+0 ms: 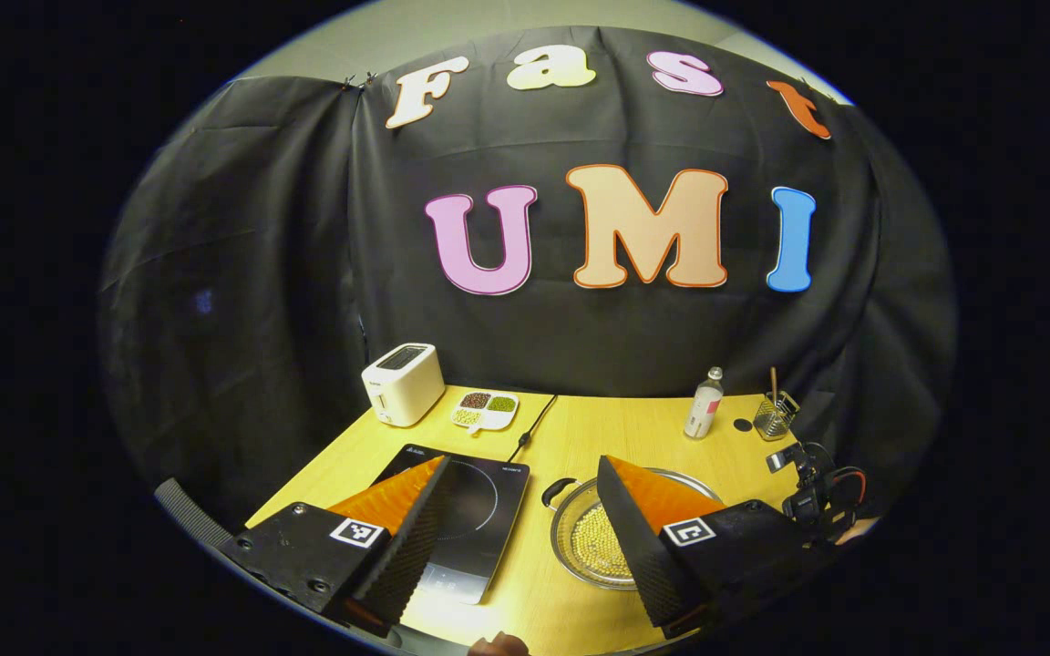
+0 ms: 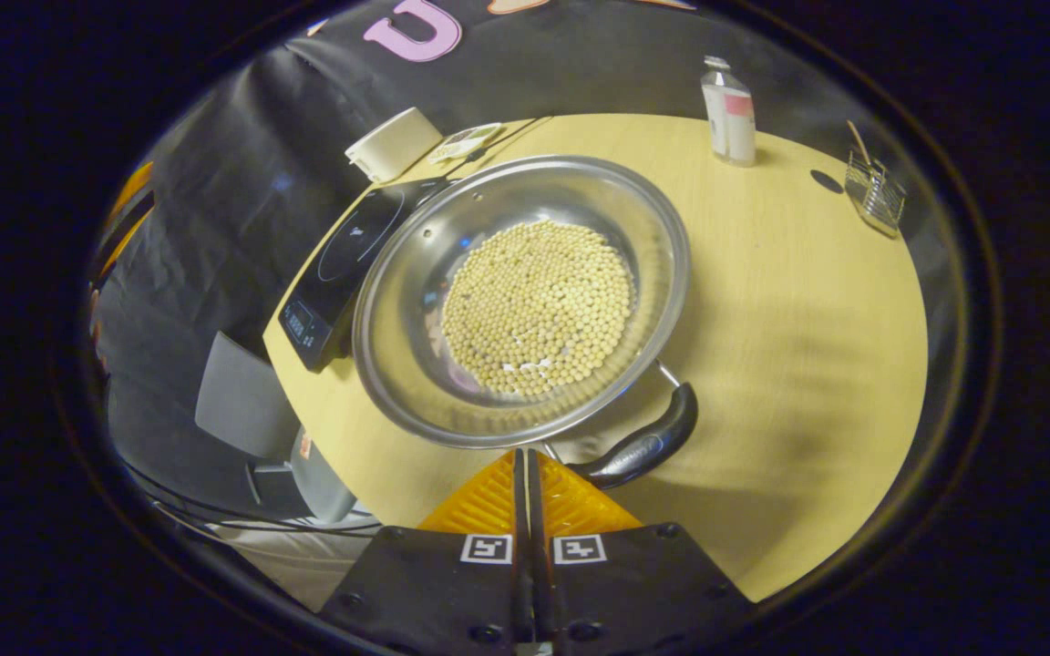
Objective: First push the handle of the pot to place it horizontally, then grasp the pot with both hands and set it on the induction cooktop.
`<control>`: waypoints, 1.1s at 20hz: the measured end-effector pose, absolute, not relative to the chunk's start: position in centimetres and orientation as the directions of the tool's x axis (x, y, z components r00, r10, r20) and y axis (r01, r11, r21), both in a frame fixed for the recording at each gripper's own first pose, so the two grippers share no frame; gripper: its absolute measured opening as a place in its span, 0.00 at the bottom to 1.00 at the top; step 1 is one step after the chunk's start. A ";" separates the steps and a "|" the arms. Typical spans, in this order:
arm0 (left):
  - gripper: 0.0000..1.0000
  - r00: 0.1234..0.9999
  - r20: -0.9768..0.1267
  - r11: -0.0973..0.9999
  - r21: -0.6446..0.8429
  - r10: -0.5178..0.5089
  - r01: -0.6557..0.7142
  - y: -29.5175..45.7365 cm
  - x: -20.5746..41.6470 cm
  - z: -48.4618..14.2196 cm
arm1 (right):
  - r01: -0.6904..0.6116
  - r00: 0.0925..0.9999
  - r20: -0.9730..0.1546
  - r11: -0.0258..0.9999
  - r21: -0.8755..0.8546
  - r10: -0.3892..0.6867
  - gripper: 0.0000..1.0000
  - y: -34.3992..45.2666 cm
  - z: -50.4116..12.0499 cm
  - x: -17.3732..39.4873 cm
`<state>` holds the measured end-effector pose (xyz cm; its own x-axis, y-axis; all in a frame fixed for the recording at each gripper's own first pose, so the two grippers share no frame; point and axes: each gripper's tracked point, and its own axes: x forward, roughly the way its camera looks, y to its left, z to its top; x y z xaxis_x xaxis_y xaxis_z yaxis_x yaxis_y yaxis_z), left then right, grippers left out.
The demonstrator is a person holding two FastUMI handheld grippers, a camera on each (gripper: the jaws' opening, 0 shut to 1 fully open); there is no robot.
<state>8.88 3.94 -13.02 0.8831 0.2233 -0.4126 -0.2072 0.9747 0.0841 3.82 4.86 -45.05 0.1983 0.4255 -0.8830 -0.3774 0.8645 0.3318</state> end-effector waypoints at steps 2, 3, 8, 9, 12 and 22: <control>0.96 0.884 -0.410 0.975 0.088 0.223 -0.205 4.1 8.9 -12.9 | -0.371 0.209 -0.888 0.873 0.316 0.410 0.02 4.4 -45.1 4.5; 0.96 0.886 -0.407 0.975 0.092 0.224 -0.204 4.2 8.9 -12.8 | -0.366 0.214 -0.889 0.877 0.311 0.405 0.02 4.1 -45.2 4.7; 0.95 0.888 -0.400 0.974 0.099 0.226 -0.203 4.9 8.7 -12.6 | -0.346 0.233 -0.900 0.896 0.277 0.368 0.02 3.0 -45.5 6.1; 0.95 0.888 -0.400 0.974 0.099 0.227 -0.204 5.0 8.6 -12.6 | -0.340 0.238 -0.903 0.902 0.267 0.357 0.02 2.8 -45.6 6.3; 0.96 0.889 -0.396 0.973 0.089 0.230 -0.212 5.5 8.2 -12.6 | -0.313 0.253 -0.909 0.917 0.248 0.332 0.02 2.0 -45.6 7.2; 0.94 0.896 -0.434 0.993 -0.016 0.096 -0.114 6.7 10.4 -15.6 | -0.130 0.377 -0.915 0.986 0.101 0.144 0.00 -0.8 -45.2 9.9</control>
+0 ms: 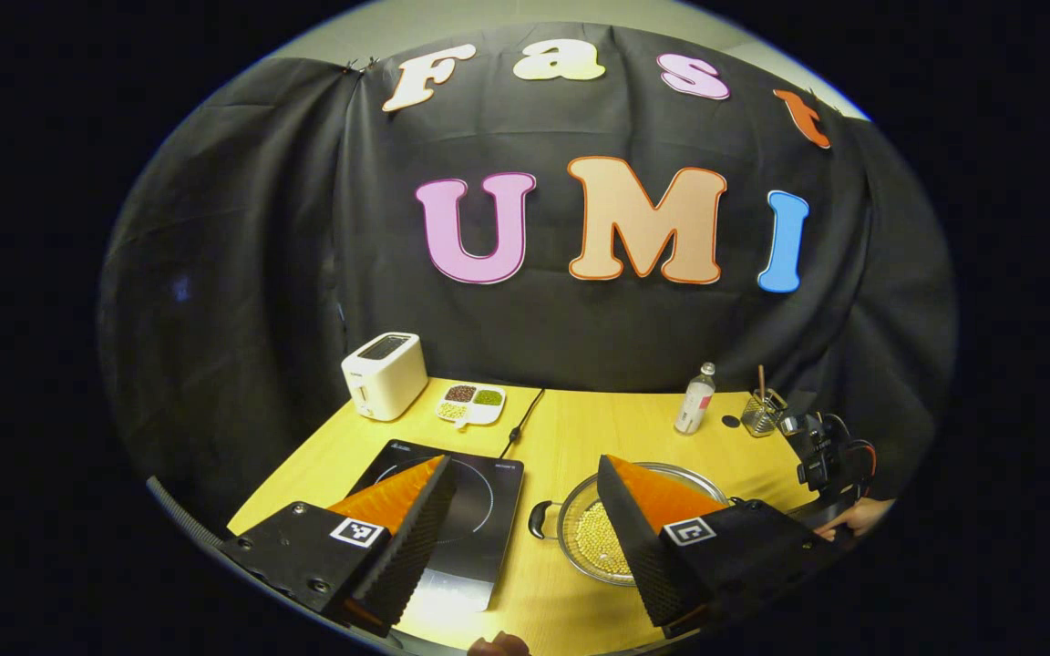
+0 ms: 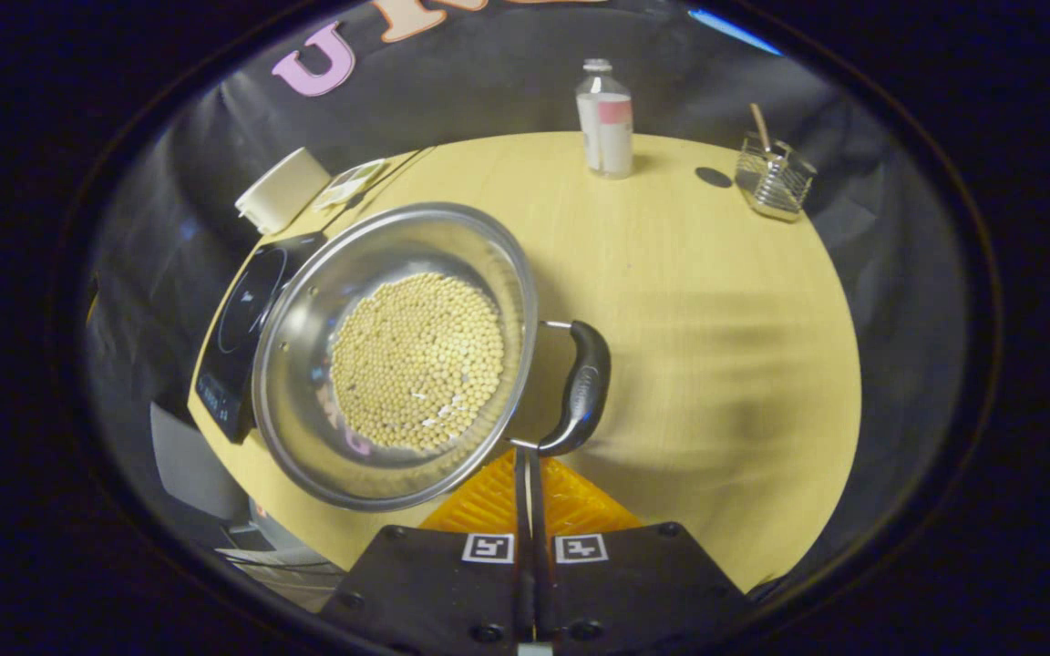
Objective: First push the handle of the pot to place it horizontally, then grasp the pot with both hands and set it on the induction cooktop.
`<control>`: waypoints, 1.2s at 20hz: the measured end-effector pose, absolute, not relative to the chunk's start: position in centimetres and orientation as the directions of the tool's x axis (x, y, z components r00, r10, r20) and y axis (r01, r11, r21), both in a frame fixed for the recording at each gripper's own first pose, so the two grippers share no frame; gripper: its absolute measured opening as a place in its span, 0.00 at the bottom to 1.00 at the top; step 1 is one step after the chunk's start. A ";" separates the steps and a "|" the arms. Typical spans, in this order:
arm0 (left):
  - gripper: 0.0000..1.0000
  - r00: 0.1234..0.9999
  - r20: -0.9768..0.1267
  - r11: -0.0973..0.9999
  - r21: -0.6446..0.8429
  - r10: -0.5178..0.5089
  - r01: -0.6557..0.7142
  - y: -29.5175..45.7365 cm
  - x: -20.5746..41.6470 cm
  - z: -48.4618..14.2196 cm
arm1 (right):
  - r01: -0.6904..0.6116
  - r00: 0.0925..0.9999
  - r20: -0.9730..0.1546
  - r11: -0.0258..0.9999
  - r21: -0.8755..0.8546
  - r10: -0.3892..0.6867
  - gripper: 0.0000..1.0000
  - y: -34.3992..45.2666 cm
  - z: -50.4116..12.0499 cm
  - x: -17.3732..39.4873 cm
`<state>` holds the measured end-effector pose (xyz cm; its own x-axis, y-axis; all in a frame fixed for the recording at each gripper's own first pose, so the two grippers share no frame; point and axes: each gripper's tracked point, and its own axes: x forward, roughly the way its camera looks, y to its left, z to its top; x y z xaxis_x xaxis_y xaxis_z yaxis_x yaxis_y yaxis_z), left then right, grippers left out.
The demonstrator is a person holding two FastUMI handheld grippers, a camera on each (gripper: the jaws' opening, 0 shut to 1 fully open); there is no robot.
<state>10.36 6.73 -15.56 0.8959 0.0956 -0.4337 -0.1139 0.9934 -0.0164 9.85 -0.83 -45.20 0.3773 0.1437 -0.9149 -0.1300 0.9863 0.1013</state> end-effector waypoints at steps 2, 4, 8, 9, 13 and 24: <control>0.96 0.881 -0.472 0.995 -0.060 0.041 -0.079 6.9 10.8 -17.2 | -0.097 0.401 -0.911 0.993 0.063 0.097 0.00 -1.0 -45.0 10.4; 0.96 0.873 -0.489 0.996 -0.082 -0.002 -0.043 7.3 11.6 -18.1 | -0.043 0.425 -0.902 0.997 0.062 0.074 0.03 -0.5 -43.8 10.5; 0.96 0.834 -0.542 0.991 -0.132 -0.100 0.033 7.4 13.0 -22.4 | 0.120 0.515 -0.857 0.989 0.085 0.011 0.00 -1.1 -41.1 12.1; 0.97 0.811 -0.570 0.987 -0.154 -0.127 0.046 7.1 13.2 -24.0 | 0.155 0.524 -0.852 0.984 0.082 -0.012 0.01 -1.2 -40.7 12.4; 0.97 0.706 -0.676 0.970 -0.232 -0.211 0.068 6.1 13.2 -29.7 | 0.242 0.527 -0.843 0.970 0.032 -0.104 0.46 -1.8 -39.6 12.4; 0.98 0.548 -0.828 0.990 -0.142 -0.120 0.003 5.3 15.3 -40.0 | 0.163 0.459 -0.885 0.987 0.000 -0.076 0.75 -2.8 -44.2 15.8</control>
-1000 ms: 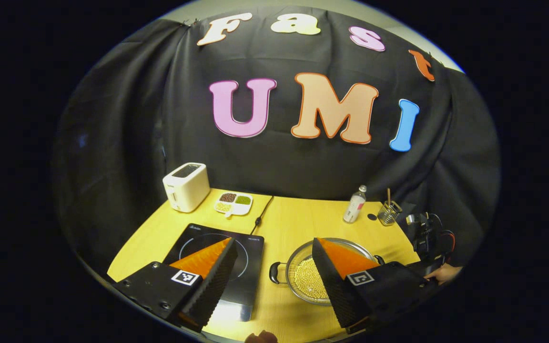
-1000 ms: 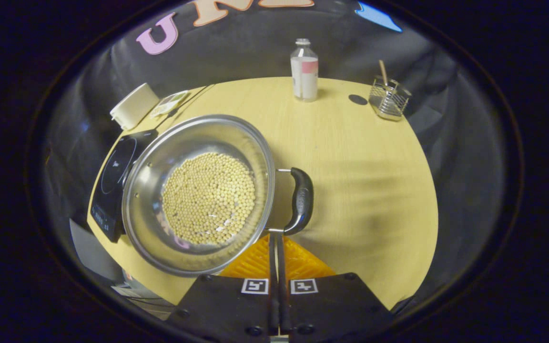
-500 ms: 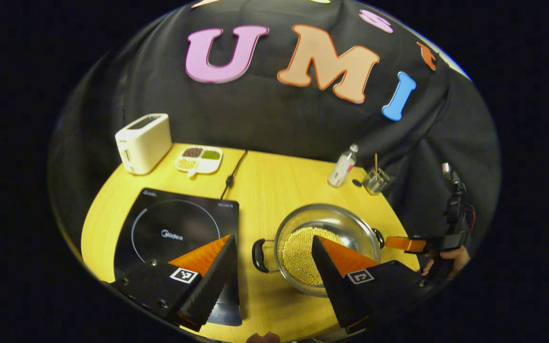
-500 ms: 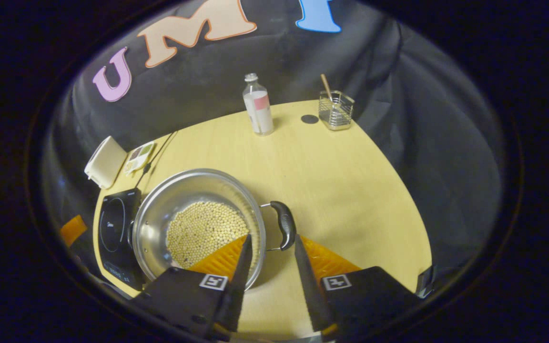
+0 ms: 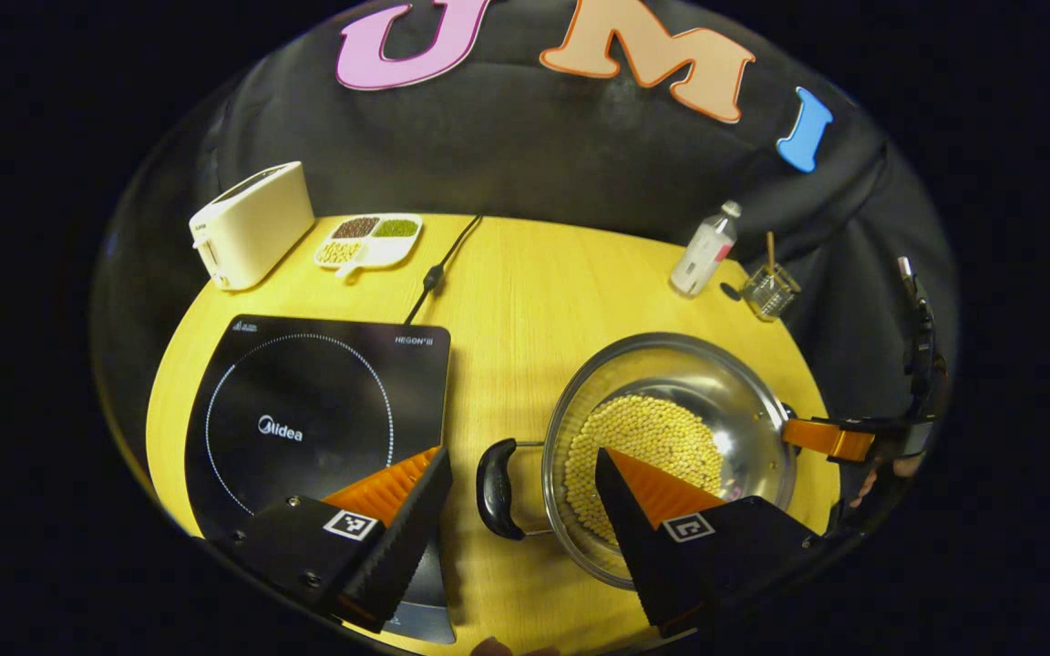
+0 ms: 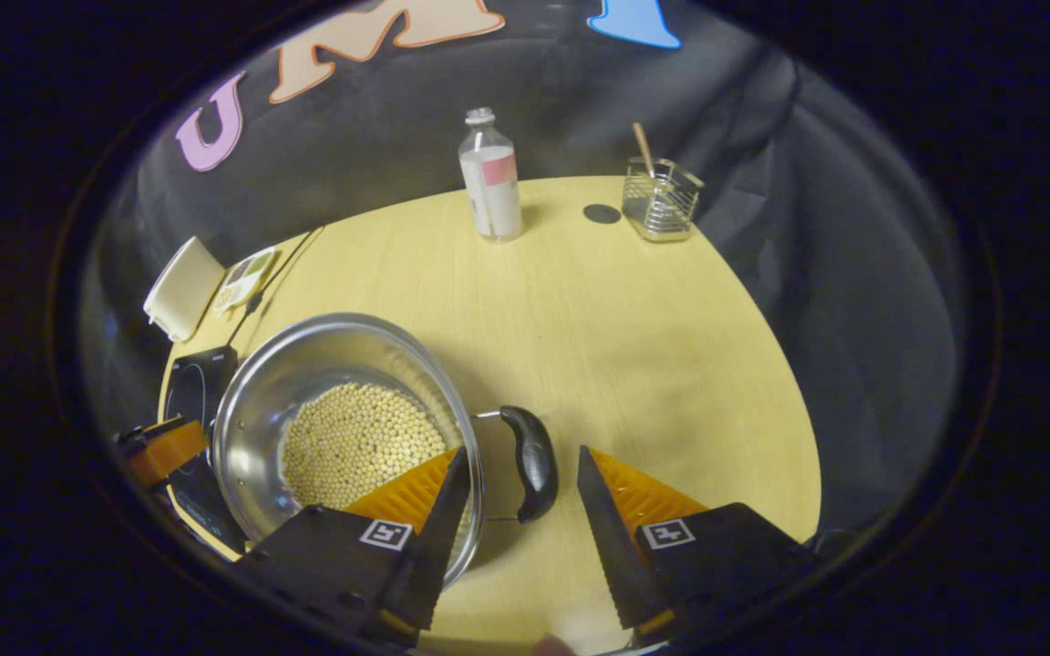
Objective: First push the handle of the pot to place it horizontally, then grasp the pot with both hands and set it on the induction cooktop.
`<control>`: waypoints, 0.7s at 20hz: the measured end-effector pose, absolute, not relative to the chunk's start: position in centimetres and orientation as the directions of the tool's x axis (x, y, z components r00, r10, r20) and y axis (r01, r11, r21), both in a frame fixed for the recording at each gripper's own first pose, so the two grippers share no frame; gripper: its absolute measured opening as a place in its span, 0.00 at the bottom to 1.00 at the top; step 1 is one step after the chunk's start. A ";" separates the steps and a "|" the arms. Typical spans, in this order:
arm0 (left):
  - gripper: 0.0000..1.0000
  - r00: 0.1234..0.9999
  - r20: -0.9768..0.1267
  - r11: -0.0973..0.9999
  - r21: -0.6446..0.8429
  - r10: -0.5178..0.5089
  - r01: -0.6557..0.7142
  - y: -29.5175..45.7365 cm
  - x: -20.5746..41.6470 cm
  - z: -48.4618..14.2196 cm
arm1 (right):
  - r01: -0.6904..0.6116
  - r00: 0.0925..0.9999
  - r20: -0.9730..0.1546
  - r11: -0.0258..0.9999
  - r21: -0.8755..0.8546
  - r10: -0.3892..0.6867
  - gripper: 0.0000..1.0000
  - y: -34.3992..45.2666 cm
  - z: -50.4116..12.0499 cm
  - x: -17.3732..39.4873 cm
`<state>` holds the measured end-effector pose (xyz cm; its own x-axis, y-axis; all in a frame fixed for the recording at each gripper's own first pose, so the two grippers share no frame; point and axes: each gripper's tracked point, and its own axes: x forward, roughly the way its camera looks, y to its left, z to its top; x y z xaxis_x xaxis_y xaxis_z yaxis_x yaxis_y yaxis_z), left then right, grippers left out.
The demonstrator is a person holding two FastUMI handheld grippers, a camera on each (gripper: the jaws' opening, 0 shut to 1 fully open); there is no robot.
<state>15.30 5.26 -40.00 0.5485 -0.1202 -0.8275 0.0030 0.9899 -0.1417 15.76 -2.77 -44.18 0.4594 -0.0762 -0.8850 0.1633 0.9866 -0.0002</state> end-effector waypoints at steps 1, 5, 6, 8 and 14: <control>0.98 0.531 -0.840 0.991 -0.133 -0.109 -0.007 5.2 15.0 -40.8 | 0.151 0.455 -0.889 0.988 0.009 -0.062 0.75 -2.6 -44.6 16.0; 0.96 0.479 -0.874 0.995 -0.096 -0.076 -0.018 5.0 14.7 -43.1 | 0.106 0.428 -0.903 0.994 0.015 -0.032 0.80 -2.4 -46.6 16.3; 0.96 0.471 -0.879 0.995 -0.094 -0.076 -0.016 4.8 14.6 -43.6 | 0.096 0.432 -0.902 0.995 0.022 -0.021 0.81 -2.2 -46.6 16.5; 0.91 0.460 -0.886 0.998 -0.068 -0.056 -0.010 5.1 14.8 -44.2 | 0.078 0.441 -0.898 0.997 0.024 -0.012 0.76 -1.9 -46.7 16.6; 0.72 0.458 -0.889 1.000 -0.029 -0.029 0.007 5.3 14.8 -45.4 | 0.050 0.433 -0.901 0.999 0.013 -0.010 0.61 -1.6 -47.4 16.5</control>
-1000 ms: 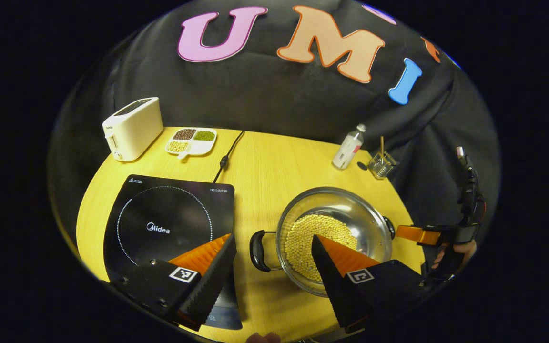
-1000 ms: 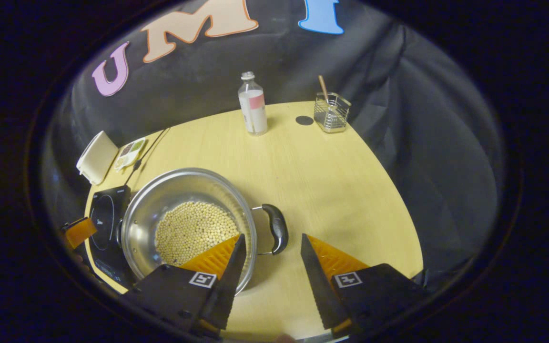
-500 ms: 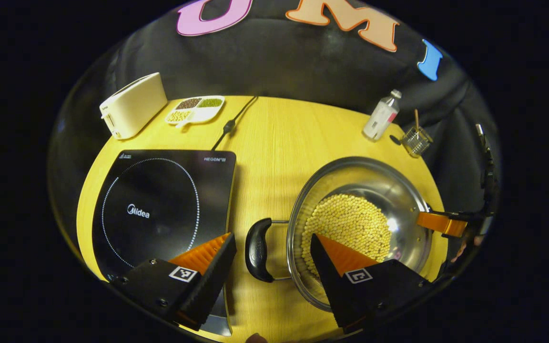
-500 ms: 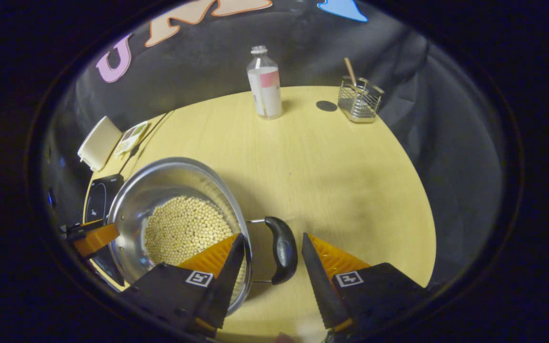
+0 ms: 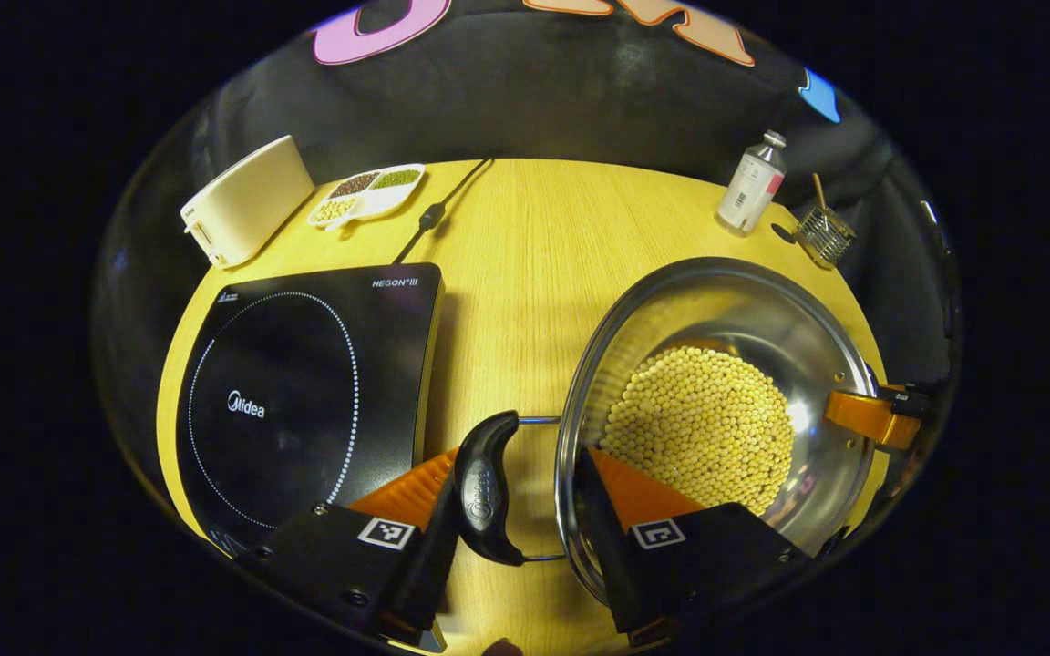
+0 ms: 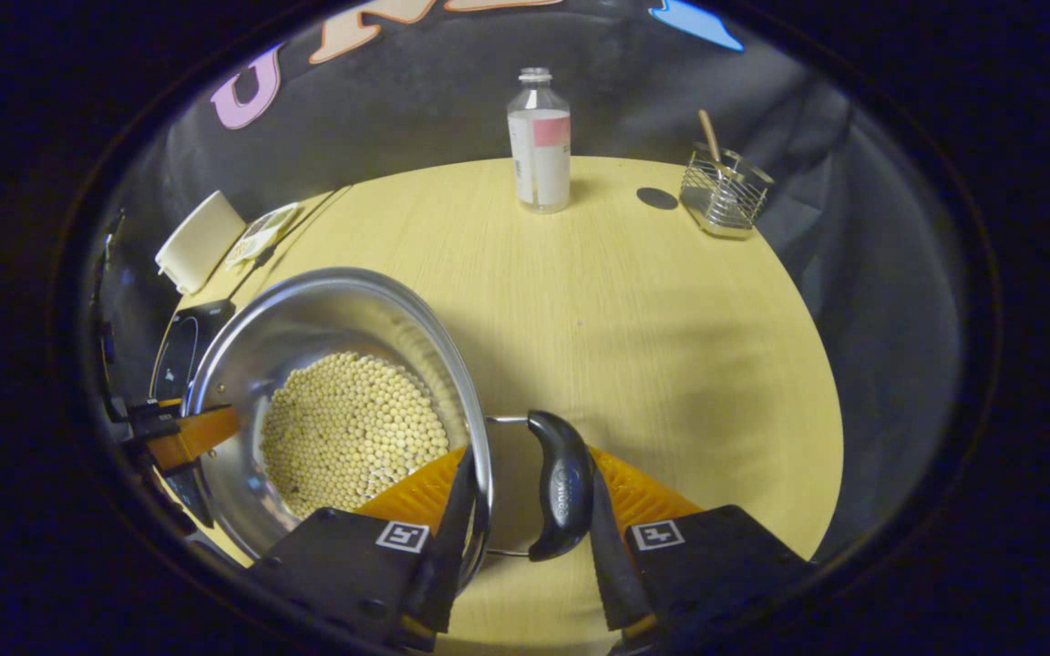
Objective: First push the handle of the pot to place it horizontally, then grasp the pot with both hands and set it on the induction cooktop.
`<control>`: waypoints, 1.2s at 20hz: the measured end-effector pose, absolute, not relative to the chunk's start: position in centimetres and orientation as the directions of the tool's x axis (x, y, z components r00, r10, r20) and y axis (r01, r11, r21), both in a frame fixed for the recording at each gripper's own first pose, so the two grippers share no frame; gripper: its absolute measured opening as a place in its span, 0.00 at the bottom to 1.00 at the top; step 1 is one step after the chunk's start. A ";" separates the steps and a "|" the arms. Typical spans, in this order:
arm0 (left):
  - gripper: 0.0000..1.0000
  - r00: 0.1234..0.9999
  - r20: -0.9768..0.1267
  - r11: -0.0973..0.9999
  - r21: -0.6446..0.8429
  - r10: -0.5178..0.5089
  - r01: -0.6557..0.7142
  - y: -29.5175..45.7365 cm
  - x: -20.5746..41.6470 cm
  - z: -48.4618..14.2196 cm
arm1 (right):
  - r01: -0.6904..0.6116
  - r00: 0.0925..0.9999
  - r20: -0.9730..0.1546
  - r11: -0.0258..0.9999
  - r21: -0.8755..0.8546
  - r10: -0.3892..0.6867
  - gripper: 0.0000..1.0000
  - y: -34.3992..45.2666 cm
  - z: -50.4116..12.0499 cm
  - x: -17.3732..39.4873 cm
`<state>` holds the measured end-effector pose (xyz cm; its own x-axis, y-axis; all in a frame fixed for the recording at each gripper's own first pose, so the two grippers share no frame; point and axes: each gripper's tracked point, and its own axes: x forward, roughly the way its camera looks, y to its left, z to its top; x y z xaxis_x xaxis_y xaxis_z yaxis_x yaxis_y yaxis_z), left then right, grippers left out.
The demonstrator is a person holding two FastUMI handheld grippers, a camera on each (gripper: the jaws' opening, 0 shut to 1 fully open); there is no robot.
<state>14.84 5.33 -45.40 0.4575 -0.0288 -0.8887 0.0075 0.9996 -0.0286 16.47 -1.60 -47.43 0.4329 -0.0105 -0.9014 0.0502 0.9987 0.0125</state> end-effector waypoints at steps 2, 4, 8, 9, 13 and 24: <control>0.70 0.473 -0.880 0.999 -0.052 -0.048 0.004 5.2 15.0 -45.5 | 0.044 0.438 -0.899 0.999 0.021 0.000 0.57 -1.5 -47.9 16.6; 0.67 0.463 -0.884 0.998 -0.066 -0.062 0.008 5.3 15.1 -45.3 | 0.057 0.431 -0.902 0.998 0.037 0.008 0.53 -1.5 -47.1 16.5; 0.63 0.432 -0.899 0.997 -0.075 -0.063 -0.010 5.1 13.7 -44.4 | 0.055 0.425 -0.905 0.997 0.045 0.017 0.48 -1.5 -46.7 16.5; 0.65 0.446 -0.893 0.997 -0.075 -0.064 -0.006 5.0 13.5 -43.6 | 0.055 0.427 -0.904 0.997 0.054 0.025 0.48 -1.5 -46.5 16.6; 0.61 0.487 -0.872 0.999 -0.053 -0.050 0.007 5.4 12.6 -40.8 | 0.057 0.434 -0.899 0.994 0.095 0.061 0.48 -2.2 -46.4 16.9; 0.61 0.537 -0.841 0.995 0.009 0.061 -0.099 11.4 7.5 -35.5 | -0.059 0.460 -0.866 0.979 0.193 0.199 0.48 -2.2 -47.8 18.2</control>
<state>7.51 11.43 -35.46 0.5374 0.0614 -0.8411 -0.0992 0.9950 0.0093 18.21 -2.17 -47.82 0.4598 0.1987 -0.8655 -0.0593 0.9793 0.1933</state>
